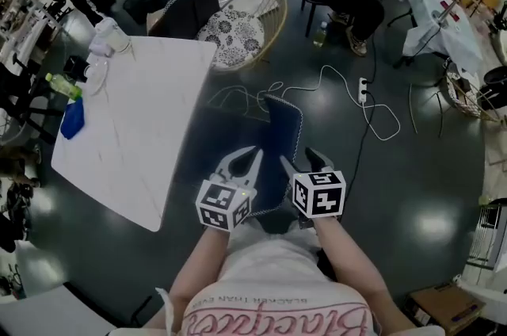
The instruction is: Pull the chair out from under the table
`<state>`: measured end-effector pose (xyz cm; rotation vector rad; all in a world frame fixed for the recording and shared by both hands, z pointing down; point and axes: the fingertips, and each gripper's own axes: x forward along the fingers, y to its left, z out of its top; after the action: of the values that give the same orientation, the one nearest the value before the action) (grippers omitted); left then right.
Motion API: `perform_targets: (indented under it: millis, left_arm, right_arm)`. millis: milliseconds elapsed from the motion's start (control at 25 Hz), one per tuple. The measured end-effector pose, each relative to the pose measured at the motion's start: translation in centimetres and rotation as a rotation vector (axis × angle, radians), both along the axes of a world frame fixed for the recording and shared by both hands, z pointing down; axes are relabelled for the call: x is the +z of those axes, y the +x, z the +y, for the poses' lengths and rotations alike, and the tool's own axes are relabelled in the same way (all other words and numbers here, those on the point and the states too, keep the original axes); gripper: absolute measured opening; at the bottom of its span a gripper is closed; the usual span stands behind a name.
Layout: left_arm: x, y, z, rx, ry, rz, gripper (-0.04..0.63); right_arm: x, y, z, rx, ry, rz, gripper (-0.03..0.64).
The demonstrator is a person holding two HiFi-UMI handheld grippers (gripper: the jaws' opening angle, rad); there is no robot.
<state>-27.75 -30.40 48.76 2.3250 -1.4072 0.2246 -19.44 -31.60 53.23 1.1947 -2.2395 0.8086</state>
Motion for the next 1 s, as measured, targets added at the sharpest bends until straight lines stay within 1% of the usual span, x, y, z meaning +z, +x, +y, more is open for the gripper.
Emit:
perform_targets:
  millis: [120, 280, 480, 560, 720, 840, 1000]
  left_arm:
    - [1.1, 0.2, -1.4, 0.06, -0.019, -0.004, 0.005]
    - [2.1, 0.7, -2.9, 0.13, -0.038, -0.005, 0.005]
    - [3.5, 0.1, -3.1, 0.186, -0.071, 0.001, 0.005]
    - [3.9, -0.4, -2.8, 0.201, -0.081, -0.005, 0.005]
    - [4.4, -1.4, -2.6, 0.208, -0.087, 0.002, 0.005]
    - [4.5, -1.8, -2.5, 0.209, -0.087, 0.006, 0.005]
    - [4.6, -1.9, -2.0, 0.21, -0.089, -0.001, 0.005]
  right_arm:
    - [2.7, -0.2, 0.1, 0.021, -0.079, 0.051, 0.239]
    - [6.2, -0.8, 0.7, 0.048, -0.211, 0.084, 0.239]
    - [9.4, -0.9, 0.6, 0.14, -0.294, 0.148, 0.235]
    - [10.0, -1.0, 0.6, 0.163, -0.328, 0.148, 0.179]
    - [10.4, -1.3, 0.8, 0.171, -0.362, 0.121, 0.159]
    - [10.7, -1.6, 0.8, 0.143, -0.384, 0.096, 0.153]
    - [10.6, -1.5, 0.9, 0.159, -0.377, 0.12, 0.113]
